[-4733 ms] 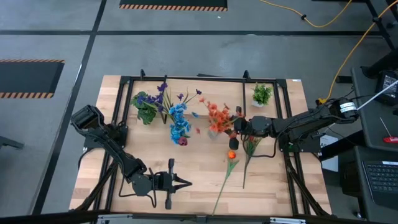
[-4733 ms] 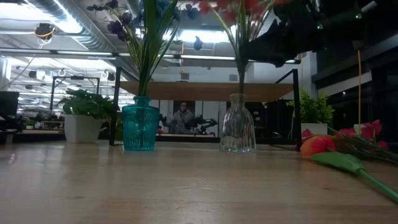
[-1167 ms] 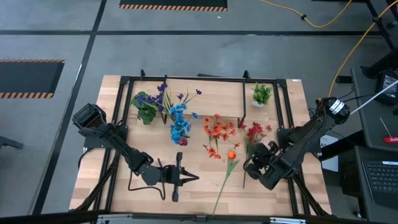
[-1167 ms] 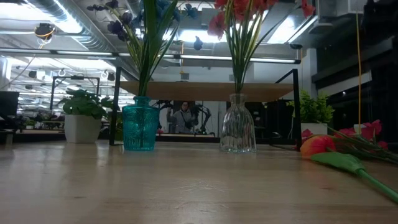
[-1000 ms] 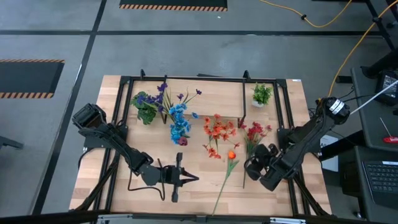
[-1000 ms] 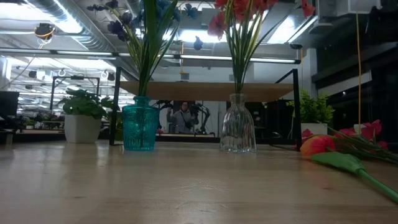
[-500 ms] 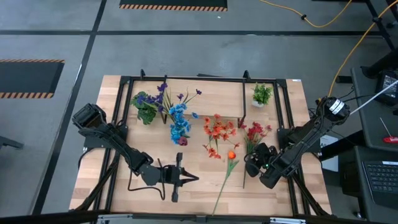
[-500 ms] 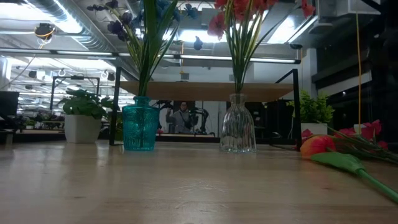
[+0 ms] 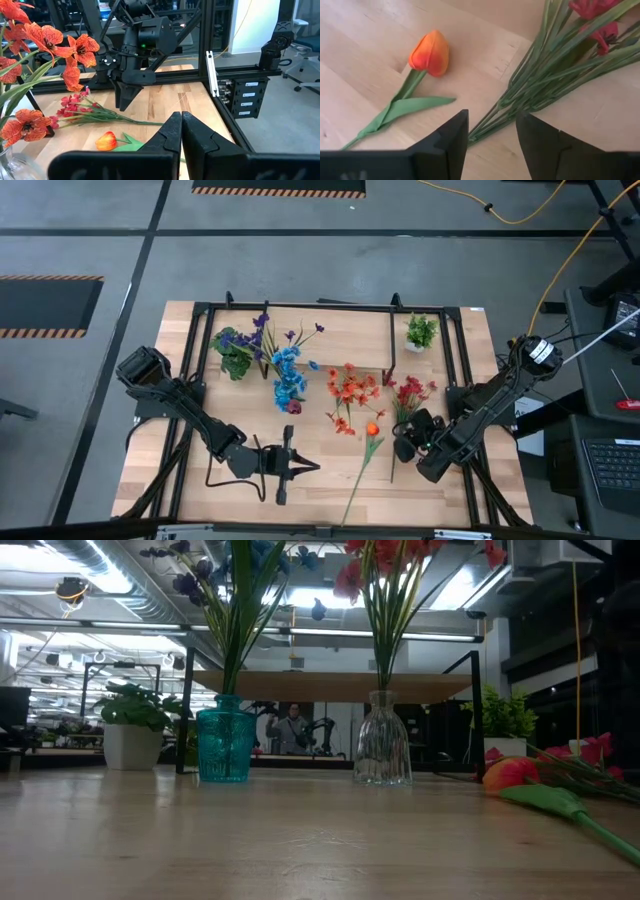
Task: Pick and place flowers into a vace then onto a shelf
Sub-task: Put the red flowers into the transparent vase
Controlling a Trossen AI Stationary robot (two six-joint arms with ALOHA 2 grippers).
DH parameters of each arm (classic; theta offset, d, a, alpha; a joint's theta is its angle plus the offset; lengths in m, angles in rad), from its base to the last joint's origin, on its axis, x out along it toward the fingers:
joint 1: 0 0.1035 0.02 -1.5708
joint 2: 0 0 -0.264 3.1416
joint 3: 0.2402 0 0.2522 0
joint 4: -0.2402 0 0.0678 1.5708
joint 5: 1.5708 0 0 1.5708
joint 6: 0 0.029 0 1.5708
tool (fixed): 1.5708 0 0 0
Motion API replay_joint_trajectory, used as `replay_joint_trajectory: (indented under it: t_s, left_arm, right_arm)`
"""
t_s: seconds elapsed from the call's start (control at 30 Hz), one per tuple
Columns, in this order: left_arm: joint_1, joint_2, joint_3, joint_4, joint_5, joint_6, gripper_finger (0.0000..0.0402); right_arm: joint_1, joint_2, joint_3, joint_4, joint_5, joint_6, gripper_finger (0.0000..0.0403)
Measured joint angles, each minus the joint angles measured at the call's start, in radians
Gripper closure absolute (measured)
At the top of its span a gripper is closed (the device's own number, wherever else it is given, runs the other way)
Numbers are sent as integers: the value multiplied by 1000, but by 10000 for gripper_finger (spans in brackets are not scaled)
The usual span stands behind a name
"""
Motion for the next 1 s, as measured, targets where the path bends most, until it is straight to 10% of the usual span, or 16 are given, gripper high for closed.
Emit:
replay_joint_trajectory:
  t_s: [1.0]
  left_arm:
    - [0,0,0,-5,0,0,395]
  right_arm:
    - [-18,171,7,99,-22,118,235]
